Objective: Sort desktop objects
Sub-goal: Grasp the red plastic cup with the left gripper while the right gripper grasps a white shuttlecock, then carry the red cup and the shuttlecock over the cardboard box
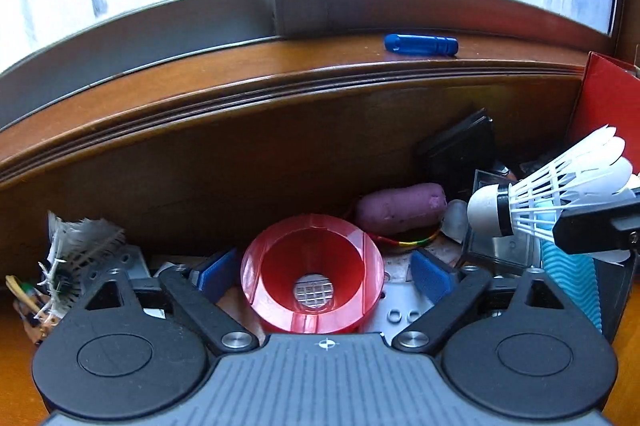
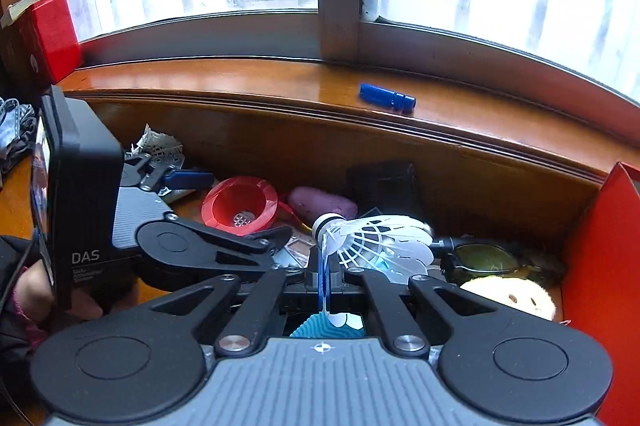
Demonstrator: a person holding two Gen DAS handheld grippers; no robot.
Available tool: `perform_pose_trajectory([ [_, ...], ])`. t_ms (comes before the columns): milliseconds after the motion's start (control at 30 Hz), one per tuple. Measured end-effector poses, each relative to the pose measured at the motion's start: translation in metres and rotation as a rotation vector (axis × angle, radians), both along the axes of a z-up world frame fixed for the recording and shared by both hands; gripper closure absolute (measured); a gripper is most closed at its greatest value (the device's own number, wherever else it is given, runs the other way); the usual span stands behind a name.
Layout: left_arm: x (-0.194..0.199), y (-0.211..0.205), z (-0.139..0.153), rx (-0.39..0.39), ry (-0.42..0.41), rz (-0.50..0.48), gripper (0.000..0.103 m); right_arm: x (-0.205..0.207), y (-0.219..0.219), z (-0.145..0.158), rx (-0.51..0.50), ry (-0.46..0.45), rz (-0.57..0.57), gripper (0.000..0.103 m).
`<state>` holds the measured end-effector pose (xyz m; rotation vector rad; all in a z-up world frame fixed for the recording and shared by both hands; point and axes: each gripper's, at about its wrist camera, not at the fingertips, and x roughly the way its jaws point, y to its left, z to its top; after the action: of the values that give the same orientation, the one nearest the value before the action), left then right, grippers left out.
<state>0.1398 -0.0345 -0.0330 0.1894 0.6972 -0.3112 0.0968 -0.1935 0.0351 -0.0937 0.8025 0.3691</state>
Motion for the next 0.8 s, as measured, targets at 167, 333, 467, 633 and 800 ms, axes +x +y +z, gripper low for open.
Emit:
perform_pose_trajectory([
  [167, -0.005, -0.002, 0.003, 0.007, -0.004, -0.029, 0.033, -0.002, 0.002, 0.0, -0.003, -0.01, -0.004, 0.101],
  [333, -0.017, 0.004, 0.013, -0.028, -0.014, -0.021, 0.033, -0.008, 0.002, 0.002, -0.005, -0.014, -0.004, 0.101],
  [467, -0.035, 0.007, 0.028, -0.029, -0.041, -0.027, 0.033, -0.017, 0.001, 0.009, -0.005, -0.028, -0.001, 0.101],
  [633, -0.051, 0.003, 0.042, -0.027, -0.06, -0.041, 0.033, -0.033, 0.0, 0.018, 0.002, -0.053, -0.004, 0.101],
  [800, -0.062, -0.009, 0.056, -0.019, -0.085, -0.066, 0.033, -0.054, -0.006, 0.026, 0.012, -0.076, -0.015, 0.101],
])
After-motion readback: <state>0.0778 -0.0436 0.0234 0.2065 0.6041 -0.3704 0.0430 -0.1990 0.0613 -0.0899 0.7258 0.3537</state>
